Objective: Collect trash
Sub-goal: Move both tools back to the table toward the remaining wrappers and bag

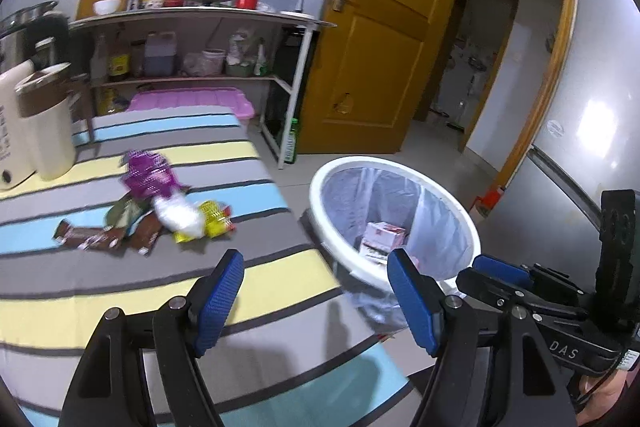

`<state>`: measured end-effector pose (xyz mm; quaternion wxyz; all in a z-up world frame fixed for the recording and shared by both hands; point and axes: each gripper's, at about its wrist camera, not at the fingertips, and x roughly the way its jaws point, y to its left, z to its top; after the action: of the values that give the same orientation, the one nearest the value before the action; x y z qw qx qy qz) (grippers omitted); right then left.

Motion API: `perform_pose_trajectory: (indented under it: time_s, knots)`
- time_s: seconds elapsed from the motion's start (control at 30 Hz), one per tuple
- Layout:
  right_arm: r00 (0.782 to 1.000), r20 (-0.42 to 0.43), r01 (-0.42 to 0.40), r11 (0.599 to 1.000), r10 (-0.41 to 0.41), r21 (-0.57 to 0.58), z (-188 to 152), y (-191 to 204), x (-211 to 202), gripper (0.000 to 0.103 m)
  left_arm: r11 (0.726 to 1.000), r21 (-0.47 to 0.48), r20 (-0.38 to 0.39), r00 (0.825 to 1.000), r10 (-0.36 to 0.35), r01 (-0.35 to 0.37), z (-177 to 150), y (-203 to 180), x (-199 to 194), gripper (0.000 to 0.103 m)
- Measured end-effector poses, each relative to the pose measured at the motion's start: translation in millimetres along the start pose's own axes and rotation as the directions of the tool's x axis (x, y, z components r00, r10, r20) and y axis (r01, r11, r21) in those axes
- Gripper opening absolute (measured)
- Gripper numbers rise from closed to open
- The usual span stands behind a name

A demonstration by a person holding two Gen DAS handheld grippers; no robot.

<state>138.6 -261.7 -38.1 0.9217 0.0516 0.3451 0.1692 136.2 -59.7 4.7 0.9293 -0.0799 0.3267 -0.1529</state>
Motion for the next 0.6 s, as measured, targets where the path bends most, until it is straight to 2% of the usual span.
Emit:
perform_pose_trajectory:
  time_s: [0.33,0.6]
  knots:
    - [0.999,-0.039,-0.033,0.994,0.029,-0.107,-7.9,41.1,9.7,0.040,0.992,-0.071,0.010,0.994,0.110,-0.109,-16.9,42.5,-26.7,0.074]
    - [0.994,-0.052,-0.098,0.988,0.093,-0.117,-0.7,60.7,20.1,0.040,0.978,-0.103,0.023,0.982,0.186,-0.183,-19.9,68.8,-44.8,0.074]
